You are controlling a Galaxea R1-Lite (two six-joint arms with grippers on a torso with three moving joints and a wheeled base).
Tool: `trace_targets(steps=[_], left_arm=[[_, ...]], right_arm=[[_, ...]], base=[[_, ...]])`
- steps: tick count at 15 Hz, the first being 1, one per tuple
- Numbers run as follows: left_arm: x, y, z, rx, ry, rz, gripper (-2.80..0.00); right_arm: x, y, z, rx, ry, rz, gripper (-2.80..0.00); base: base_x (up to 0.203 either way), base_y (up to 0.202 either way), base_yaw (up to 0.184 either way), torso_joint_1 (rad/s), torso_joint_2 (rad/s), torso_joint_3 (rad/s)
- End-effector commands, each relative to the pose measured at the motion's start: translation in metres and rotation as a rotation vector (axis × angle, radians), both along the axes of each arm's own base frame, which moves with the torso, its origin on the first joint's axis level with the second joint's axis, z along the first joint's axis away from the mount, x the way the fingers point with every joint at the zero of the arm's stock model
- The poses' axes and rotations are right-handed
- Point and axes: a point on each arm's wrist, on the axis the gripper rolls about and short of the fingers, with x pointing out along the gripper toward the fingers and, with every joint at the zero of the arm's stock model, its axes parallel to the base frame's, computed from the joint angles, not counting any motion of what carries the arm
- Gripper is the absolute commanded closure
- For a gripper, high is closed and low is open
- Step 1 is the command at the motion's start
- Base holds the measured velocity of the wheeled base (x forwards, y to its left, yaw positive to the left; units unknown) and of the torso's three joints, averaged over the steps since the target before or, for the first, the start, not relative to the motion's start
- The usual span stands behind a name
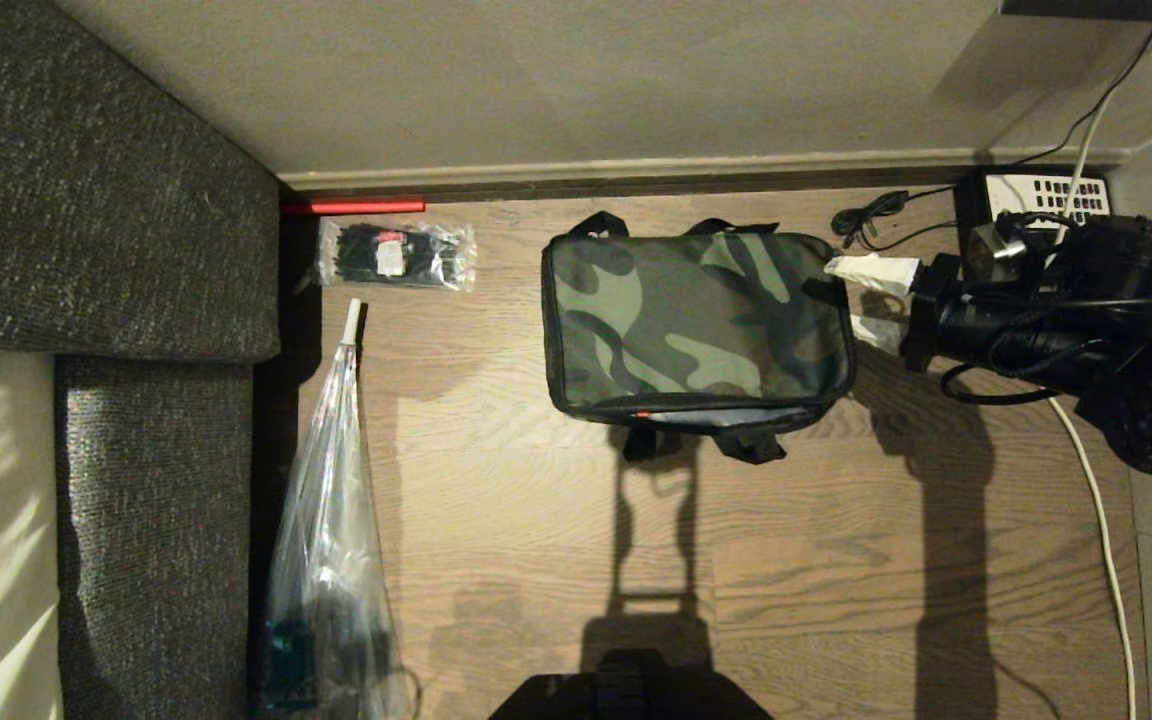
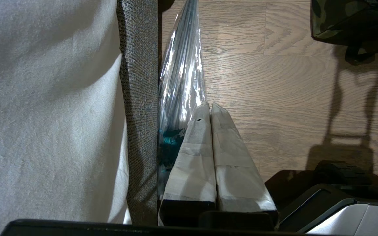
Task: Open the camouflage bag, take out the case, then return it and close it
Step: Open the top of the storage box
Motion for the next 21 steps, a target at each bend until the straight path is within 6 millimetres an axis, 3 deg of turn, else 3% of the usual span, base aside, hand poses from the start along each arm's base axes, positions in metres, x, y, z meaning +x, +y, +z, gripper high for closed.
trace_targets(steps=[1, 10, 14, 21], left_arm=[[0.000, 0.000, 0.000, -0.001, -0.001, 0.001, 0.00], [0.000, 0.000, 0.000, -0.001, -0.001, 0.001, 0.00], [0.000, 0.000, 0.000, -0.001, 0.000, 0.001, 0.00], [0.000, 0.000, 0.000, -0.001, 0.000, 0.001, 0.00]], right_arm=[[0.000, 0.001, 0.000, 0.004, 0.002, 0.007, 0.00], [0.002, 0.001, 0.004, 0.008, 0.004, 0.003, 0.00], [0.009, 0.000, 0.030, 0.018, -0.087, -0.037, 0.00], [0.013, 0.000, 0.046, 0.026, -0.142, -0.041, 0.00]], base=[[0.000, 0.000, 0.000, 0.000, 0.00, 0.000], [0.000, 0.000, 0.000, 0.000, 0.00, 0.000], [0.000, 0.000, 0.000, 0.000, 0.00, 0.000], [0.000, 0.000, 0.000, 0.000, 0.00, 0.000]])
